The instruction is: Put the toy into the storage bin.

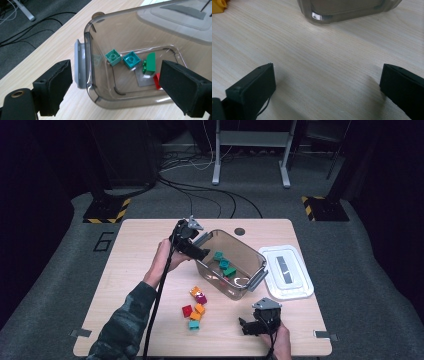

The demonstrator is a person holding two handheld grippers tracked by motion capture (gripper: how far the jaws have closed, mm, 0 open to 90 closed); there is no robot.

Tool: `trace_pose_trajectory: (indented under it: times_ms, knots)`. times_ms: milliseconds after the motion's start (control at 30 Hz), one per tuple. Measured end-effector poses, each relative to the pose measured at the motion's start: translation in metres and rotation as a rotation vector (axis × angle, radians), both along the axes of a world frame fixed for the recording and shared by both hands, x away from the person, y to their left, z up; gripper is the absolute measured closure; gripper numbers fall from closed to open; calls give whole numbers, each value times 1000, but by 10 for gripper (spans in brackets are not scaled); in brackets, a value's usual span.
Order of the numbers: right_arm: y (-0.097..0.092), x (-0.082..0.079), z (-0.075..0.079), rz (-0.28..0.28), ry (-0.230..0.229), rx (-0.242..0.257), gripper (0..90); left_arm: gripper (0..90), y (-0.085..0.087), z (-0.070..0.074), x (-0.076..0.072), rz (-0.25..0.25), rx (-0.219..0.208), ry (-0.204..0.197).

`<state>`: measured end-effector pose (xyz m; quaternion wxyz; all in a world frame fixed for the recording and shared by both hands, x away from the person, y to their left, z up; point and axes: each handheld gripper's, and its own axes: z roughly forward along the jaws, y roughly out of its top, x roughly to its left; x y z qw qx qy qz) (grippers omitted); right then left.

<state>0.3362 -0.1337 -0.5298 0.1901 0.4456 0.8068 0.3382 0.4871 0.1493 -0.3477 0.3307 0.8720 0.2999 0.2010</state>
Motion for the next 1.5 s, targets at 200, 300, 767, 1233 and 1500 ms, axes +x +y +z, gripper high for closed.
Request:
trace_pose_trajectory:
  times_ms: [200,300,767,1233,1500]
  knots:
    - [-1,0,0,9,1,-4,0,78,14,-10,-22,-3,-3,-7]
    - [-1,0,0,9,1,-4,0,75,19,-17,-30,-8,3,-2]
    - [-1,0,0,8,1,-4,0,25,40,-60,-55,1,23,62]
    - [0,0,0,7,1,-4,0,20,53,-101,-73,-16,34,132]
    - [0,0,0,7,1,-4,0,19,54,-121,-84,-26,29,165]
